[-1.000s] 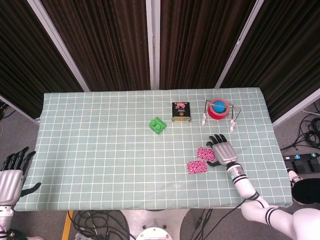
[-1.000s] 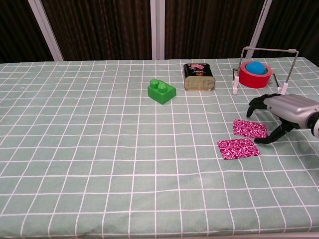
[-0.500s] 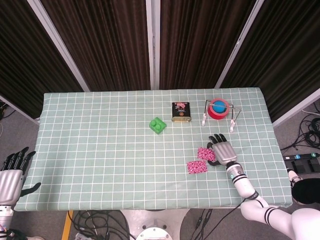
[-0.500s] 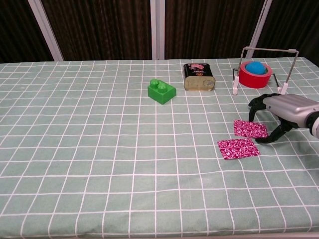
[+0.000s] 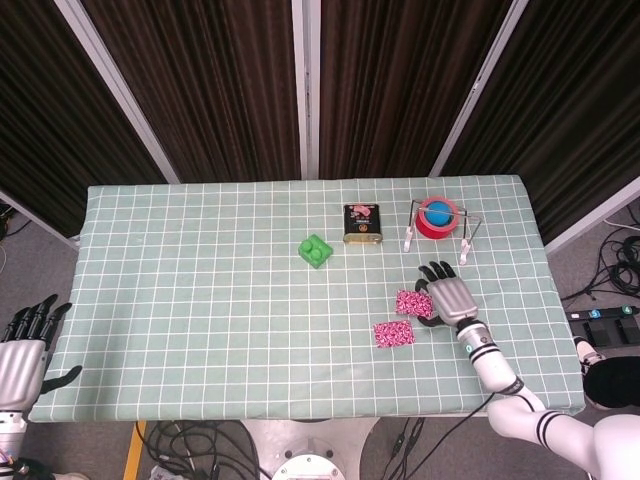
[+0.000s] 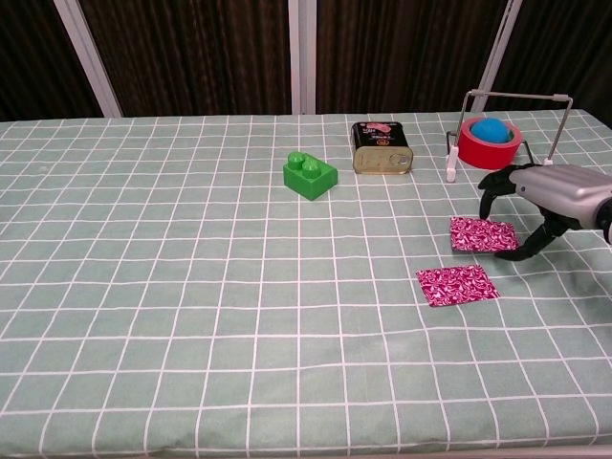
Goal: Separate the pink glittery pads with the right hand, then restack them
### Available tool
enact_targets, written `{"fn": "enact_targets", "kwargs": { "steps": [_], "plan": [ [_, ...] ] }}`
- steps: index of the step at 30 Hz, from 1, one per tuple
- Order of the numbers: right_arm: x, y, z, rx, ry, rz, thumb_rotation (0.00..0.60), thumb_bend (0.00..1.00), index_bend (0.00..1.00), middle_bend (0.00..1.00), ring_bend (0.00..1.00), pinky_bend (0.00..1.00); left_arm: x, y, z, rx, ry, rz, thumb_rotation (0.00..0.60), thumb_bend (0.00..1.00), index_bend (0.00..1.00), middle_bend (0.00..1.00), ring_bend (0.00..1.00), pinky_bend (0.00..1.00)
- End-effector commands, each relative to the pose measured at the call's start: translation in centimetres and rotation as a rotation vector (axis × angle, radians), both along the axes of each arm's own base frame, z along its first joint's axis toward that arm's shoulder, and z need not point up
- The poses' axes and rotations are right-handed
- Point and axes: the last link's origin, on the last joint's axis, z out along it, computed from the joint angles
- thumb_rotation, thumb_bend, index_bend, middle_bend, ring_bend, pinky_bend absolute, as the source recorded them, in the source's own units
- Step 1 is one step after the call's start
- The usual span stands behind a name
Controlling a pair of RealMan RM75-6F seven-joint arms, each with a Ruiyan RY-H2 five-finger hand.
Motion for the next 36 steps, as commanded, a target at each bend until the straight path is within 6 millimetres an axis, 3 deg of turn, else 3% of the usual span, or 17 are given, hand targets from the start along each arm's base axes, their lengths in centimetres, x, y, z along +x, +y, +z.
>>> {"fn": "enact_targets", "kwargs": {
  "steps": [1,5,11,20,36],
  "plan": [
    [1.1,-0.1,1.0,0.015,-0.021,0.046,0.496,0.13,0.37,0.10,0.00,0.00,0.1,0.0,0.0,-0.001,0.001,-0.001,0.600,0.03,0.18,0.15,0.12,0.13],
    [2.3,0.8,1.1,0.095,-0.048,0.090,0.495,0.13,0.37,0.10,0.00,0.00,0.2,0.1,0.0,-0.002,0.003,0.000,0.600,0.03,0.18,0.15,0.12,0.13],
    [2.9,2.4,-0.5,0.225,-0.024,0.150,0.496,0.13,0.37,0.11,0.00,0.00,0.3,-0.1,0.0,-0.004,0.005,0.004,0.600,0.03,0.18,0.15,0.12,0.13],
    [2.5,2.7,-1.4,0.263,-0.002,0.178,0.500,0.13,0.36,0.11,0.00,0.00,0.1,-0.3,0.0,-0.005,0.000,0.015,0.600,0.03,0.18,0.15,0.12,0.13],
    [2.0,2.6,-1.4,0.251,0.021,0.199,0.499,0.13,0.34,0.11,0.00,0.00,0.3,0.0,-0.1,-0.010,-0.001,0.015,0.600,0.03,0.18,0.15,0.12,0.13]
  ]
}}
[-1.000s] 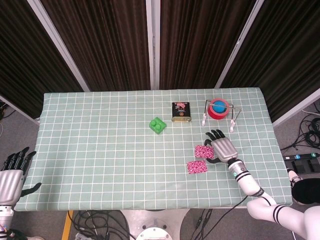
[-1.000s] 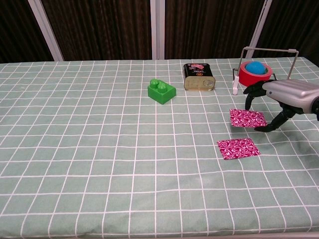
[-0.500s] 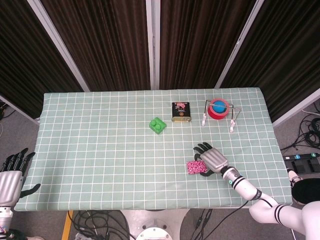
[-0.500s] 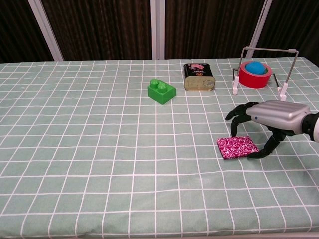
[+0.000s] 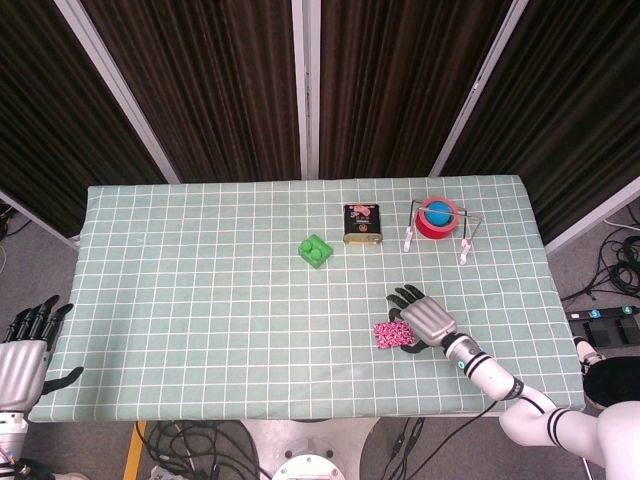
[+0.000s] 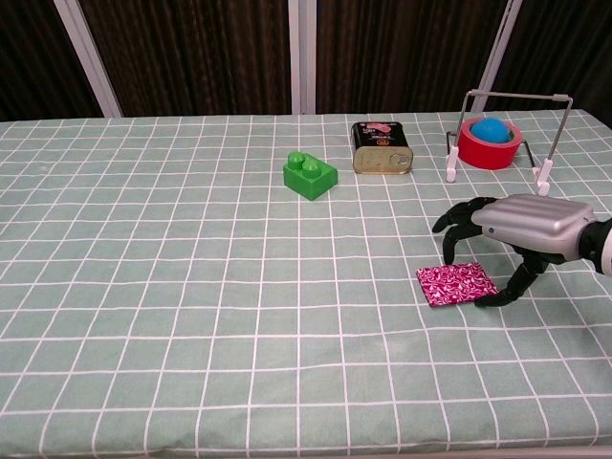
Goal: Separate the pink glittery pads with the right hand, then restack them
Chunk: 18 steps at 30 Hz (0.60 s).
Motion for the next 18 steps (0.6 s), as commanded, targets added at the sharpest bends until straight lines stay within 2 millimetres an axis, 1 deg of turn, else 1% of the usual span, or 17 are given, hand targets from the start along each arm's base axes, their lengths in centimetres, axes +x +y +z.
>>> {"fn": "enact_targets", "kwargs": {
  "steps": [1,9,12,14,16,18],
  "plan": [
    [-0.1,0.0,0.0,-0.003,0.004,0.000,0.502,0.13,0.33,0.11,0.00,0.00,0.0,0.0,0.0,-0.001,0.001,0.003,0.600,0.03,0.18,0.15,0.12,0.13],
    [-0.4,0.2,0.3,-0.006,0.005,-0.001,0.492,0.13,0.30,0.10,0.00,0.00,0.0,-0.1,0.1,0.000,0.001,0.000,0.600,0.03,0.18,0.15,0.12,0.13],
    [-0.2,0.2,0.9,-0.027,-0.025,-0.004,0.491,0.13,0.27,0.10,0.00,0.00,-0.1,-0.2,0.1,0.001,0.001,-0.001,0.600,0.03,0.18,0.15,0.12,0.13],
    [0.0,0.0,2.2,-0.076,-0.086,-0.018,0.488,0.13,0.26,0.10,0.00,0.00,-0.1,-0.2,0.1,0.004,0.001,0.000,0.600,0.03,0.18,0.15,0.12,0.13],
    [0.1,0.0,4.3,-0.153,-0.163,-0.050,0.489,0.13,0.24,0.09,0.00,0.00,-0.1,-0.1,0.1,0.009,0.001,-0.001,0.600,0.03,0.18,0.15,0.12,0.13],
    [-0.3,0.2,6.3,-0.234,-0.205,-0.078,0.493,0.13,0.23,0.08,0.00,0.00,-0.1,-0.1,0.1,0.010,0.001,0.001,0.600,0.03,0.18,0.15,0.12,0.13]
  ]
}}
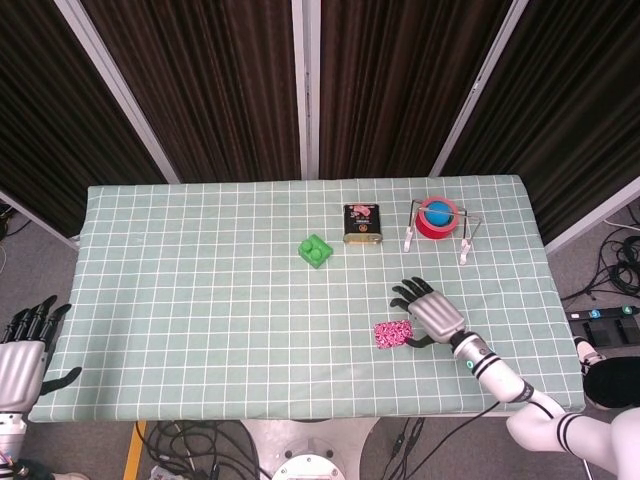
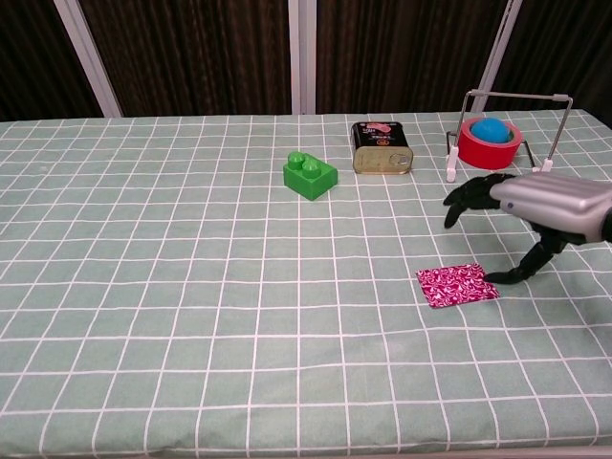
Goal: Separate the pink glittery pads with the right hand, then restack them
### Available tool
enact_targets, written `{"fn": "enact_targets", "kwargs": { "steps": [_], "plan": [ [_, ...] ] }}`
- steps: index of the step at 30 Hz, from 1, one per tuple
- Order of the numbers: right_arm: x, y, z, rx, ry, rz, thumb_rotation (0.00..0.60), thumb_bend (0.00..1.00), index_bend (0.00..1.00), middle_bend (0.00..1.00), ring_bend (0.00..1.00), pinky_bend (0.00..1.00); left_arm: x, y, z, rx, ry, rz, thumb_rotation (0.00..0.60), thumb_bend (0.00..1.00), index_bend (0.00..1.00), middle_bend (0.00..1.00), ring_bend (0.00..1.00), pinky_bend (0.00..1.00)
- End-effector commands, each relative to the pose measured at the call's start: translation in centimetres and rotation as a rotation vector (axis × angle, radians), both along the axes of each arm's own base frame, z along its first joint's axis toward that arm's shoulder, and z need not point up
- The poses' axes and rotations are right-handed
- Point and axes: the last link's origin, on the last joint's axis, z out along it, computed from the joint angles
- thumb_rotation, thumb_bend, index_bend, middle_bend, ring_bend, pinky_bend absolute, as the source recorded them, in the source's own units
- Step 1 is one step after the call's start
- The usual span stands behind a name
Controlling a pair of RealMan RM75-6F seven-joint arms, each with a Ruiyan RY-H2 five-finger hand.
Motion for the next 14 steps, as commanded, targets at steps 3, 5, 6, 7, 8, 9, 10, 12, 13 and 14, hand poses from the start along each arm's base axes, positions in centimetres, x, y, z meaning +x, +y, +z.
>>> {"fn": "enact_targets", "kwargs": {
  "steps": [3,5,6,7,8,9,10,12,13,14],
  "plan": [
    [-1.7,1.3,7.6,-0.292,-0.114,-0.098,0.491,0.13,0.20,0.06,0.00,0.00,0.0,0.3,-0.1,0.012,0.017,0.003,0.600,0.03,0.18,0.15,0.12,0.13],
    [-2.4,2.4,9.6,-0.370,-0.113,-0.120,0.491,0.13,0.17,0.04,0.00,0.00,0.0,0.4,-0.2,0.024,0.017,0.002,0.600,0.03,0.18,0.15,0.12,0.13],
    [-2.7,3.1,10.6,-0.401,-0.117,-0.134,0.490,0.13,0.16,0.04,0.00,0.00,0.1,0.5,-0.3,0.029,0.015,0.001,0.600,0.03,0.18,0.15,0.12,0.13],
    [-3.1,4.1,11.8,-0.437,-0.126,-0.152,0.491,0.13,0.15,0.03,0.00,0.00,0.1,0.6,-0.3,0.033,0.015,-0.001,0.600,0.03,0.18,0.15,0.12,0.13],
    [-3.3,4.9,12.6,-0.460,-0.133,-0.162,0.491,0.13,0.14,0.02,0.00,0.00,0.1,0.6,-0.4,0.037,0.016,-0.003,0.600,0.03,0.18,0.15,0.12,0.13],
    [-3.6,6.1,13.7,-0.488,-0.143,-0.177,0.491,0.13,0.13,0.01,0.00,0.00,0.2,0.7,-0.5,0.041,0.017,-0.007,0.600,0.03,0.18,0.15,0.12,0.13],
    [-3.8,7.0,14.5,-0.507,-0.149,-0.186,0.489,0.13,0.13,0.01,0.00,0.00,0.3,0.7,-0.6,0.042,0.016,-0.010,0.600,0.03,0.18,0.15,0.12,0.13],
    [-4.2,9.0,15.8,-0.541,-0.167,-0.204,0.488,0.13,0.13,0.01,0.00,0.00,0.4,0.7,-0.7,0.046,0.010,-0.018,0.600,0.03,0.18,0.15,0.12,0.13],
    [-4.4,9.9,16.3,-0.551,-0.175,-0.213,0.487,0.13,0.13,0.01,0.00,0.00,0.5,0.8,-0.7,0.047,0.008,-0.023,0.600,0.03,0.18,0.15,0.12,0.13],
    [-4.5,10.7,16.7,-0.556,-0.180,-0.222,0.484,0.13,0.13,0.01,0.00,0.00,0.6,0.8,-0.8,0.050,0.006,-0.027,0.600,0.03,0.18,0.15,0.12,0.13]
  ]
}}
